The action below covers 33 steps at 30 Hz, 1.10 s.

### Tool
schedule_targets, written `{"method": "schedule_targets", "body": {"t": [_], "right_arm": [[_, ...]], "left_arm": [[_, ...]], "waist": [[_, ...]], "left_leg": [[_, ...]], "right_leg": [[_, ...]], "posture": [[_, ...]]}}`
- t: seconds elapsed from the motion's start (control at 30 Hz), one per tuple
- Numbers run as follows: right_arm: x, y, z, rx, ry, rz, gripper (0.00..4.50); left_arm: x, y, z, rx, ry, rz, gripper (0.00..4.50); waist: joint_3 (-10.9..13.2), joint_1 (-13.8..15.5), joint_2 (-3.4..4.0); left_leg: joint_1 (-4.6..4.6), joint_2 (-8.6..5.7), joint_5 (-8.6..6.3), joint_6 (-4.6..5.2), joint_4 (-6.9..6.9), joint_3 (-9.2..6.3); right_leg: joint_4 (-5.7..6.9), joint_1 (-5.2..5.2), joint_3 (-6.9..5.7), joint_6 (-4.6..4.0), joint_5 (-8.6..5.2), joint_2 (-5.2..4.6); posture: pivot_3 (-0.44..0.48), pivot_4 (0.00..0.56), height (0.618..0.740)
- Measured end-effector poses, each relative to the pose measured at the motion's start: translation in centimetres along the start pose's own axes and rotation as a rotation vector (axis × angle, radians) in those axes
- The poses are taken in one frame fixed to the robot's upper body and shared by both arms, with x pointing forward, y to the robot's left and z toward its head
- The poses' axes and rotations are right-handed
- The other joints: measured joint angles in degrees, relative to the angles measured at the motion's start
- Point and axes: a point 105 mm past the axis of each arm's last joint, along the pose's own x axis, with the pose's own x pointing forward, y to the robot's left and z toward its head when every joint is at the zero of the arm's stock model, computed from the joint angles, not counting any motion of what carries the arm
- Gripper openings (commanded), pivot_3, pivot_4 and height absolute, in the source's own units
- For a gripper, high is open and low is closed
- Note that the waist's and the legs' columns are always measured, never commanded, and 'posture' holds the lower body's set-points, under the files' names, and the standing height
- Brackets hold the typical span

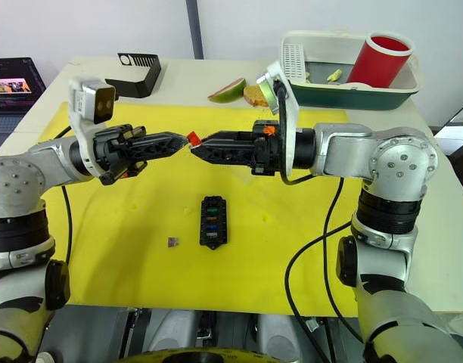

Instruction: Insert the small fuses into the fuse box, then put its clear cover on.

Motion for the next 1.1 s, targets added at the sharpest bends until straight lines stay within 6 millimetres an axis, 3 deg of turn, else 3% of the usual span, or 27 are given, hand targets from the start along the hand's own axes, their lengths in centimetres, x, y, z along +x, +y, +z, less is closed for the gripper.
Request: {"method": "schedule_targets", "body": {"t": [0.1, 0.23, 1.1], "right_arm": [[0.08, 0.20, 0.20, 0.000, -0.013, 0.006, 2.17], [0.15, 0.17, 0.20, 0.002, -0.009, -0.004, 0.96], [0.24, 0.01, 0.00, -0.002, 0.001, -0.027, 0.96]], "left_arm": [[-0.01, 0.03, 0.05, 0.007, -0.004, 0.001, 0.00], [0.07, 0.01, 0.05, 0.013, -0.004, -0.004, 0.00], [0.12, 0.05, -0.06, 0.020, 0.006, -0.014, 0.00]], "waist": [[0.00, 0.06, 0.00], [0.00, 0.04, 0.00], [0.00, 0.05, 0.00]], "left_leg": [[0.00, 0.00, -0.03, 0.06, 0.00, 0.00], [0.00, 0.00, -0.04, 0.08, 0.00, 0.00], [-0.01, 0.01, -0.11, 0.20, 0.00, 0.00]], "right_leg": [[-0.01, 0.00, 0.00, 0.00, 0.00, 0.00], [-0.01, 0.00, 0.00, 0.00, 0.00, 0.01], [-0.02, 0.00, 0.00, 0.00, 0.00, 0.02]], "posture": [[0.000, 0.150, 0.740], [0.000, 0.150, 0.740], [0.000, 0.150, 0.740]]}}
